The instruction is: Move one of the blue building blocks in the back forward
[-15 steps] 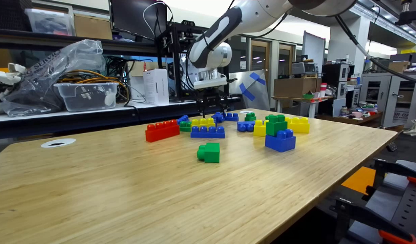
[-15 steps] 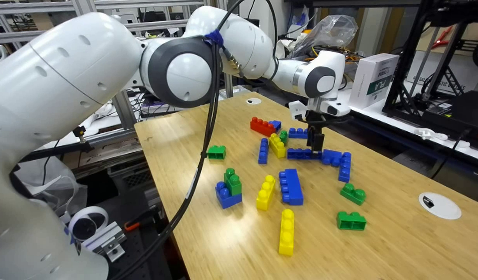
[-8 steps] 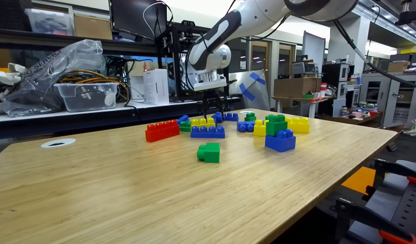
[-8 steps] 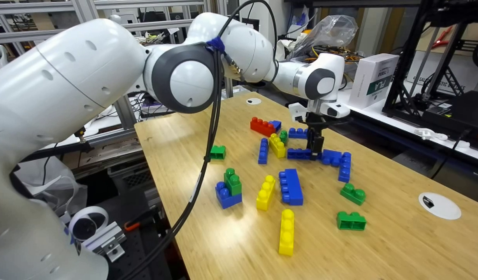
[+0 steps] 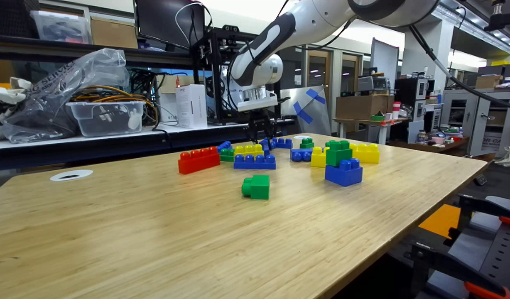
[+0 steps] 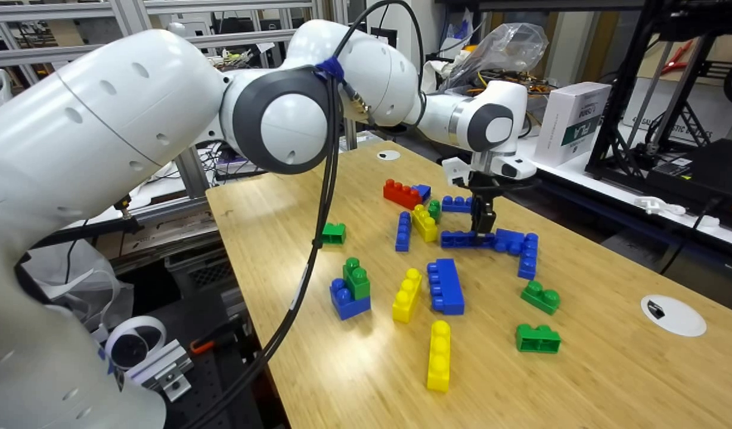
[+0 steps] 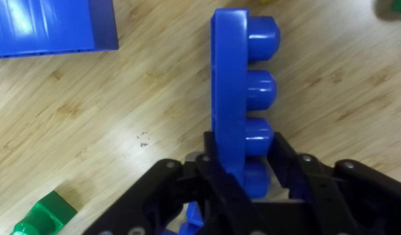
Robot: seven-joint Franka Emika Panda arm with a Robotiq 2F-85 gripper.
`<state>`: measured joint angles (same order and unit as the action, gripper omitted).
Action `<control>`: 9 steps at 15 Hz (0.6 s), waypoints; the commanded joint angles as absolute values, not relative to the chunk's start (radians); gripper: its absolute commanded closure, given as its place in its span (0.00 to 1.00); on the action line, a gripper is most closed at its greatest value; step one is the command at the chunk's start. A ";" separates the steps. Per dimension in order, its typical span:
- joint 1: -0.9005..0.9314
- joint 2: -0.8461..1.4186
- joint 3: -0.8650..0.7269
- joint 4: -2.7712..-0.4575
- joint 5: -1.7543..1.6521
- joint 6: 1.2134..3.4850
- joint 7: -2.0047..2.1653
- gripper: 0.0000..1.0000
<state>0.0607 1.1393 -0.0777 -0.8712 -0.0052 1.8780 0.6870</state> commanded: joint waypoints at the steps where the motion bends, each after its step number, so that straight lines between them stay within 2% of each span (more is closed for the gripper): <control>1: 0.071 1.120 -0.089 -0.883 -0.029 1.886 0.678 0.82; 9: 0.078 0.915 -0.079 -1.094 -0.043 1.972 0.657 0.82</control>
<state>0.0741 1.0280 -0.0776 -0.9245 -0.0307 1.9263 0.6866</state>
